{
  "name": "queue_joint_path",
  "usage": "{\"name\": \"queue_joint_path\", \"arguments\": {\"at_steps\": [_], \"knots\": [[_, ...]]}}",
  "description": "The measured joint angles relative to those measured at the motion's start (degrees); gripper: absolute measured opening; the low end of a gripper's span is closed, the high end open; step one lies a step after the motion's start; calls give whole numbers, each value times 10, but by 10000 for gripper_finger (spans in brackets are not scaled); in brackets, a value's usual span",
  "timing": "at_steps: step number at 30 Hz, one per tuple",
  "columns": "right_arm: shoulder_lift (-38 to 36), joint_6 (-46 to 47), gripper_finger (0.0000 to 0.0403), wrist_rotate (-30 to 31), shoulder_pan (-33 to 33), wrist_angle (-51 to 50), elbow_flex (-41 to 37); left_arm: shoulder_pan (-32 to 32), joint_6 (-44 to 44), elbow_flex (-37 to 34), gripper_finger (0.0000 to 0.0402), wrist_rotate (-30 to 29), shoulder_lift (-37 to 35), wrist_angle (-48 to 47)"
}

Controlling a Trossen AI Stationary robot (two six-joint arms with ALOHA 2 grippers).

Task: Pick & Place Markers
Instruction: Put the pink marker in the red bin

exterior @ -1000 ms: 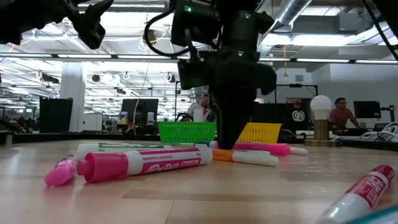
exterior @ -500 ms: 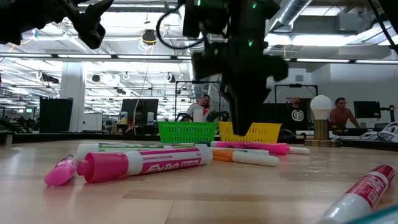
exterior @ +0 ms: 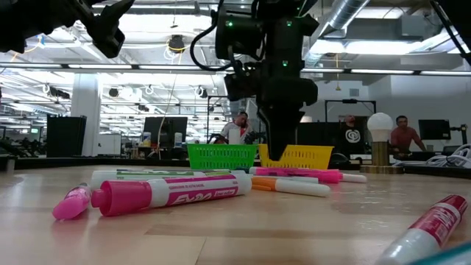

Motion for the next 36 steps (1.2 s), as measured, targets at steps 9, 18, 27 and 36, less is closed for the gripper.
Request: {"name": "queue_joint_path", "arguments": {"at_steps": [9, 18, 27, 36], "knots": [[1, -5, 118, -3, 0, 41, -68, 0, 2, 0, 282, 0, 0, 0], [-2, -1, 118, -12, 0, 60, -81, 0, 15, 0, 282, 0, 0, 0], [-2, 14, 64, -12, 1, 62, -81, 0, 15, 0, 282, 0, 0, 0], [1, 46, 60, -13, 6, 49, -69, 0, 15, 0, 282, 0, 0, 0]]}}
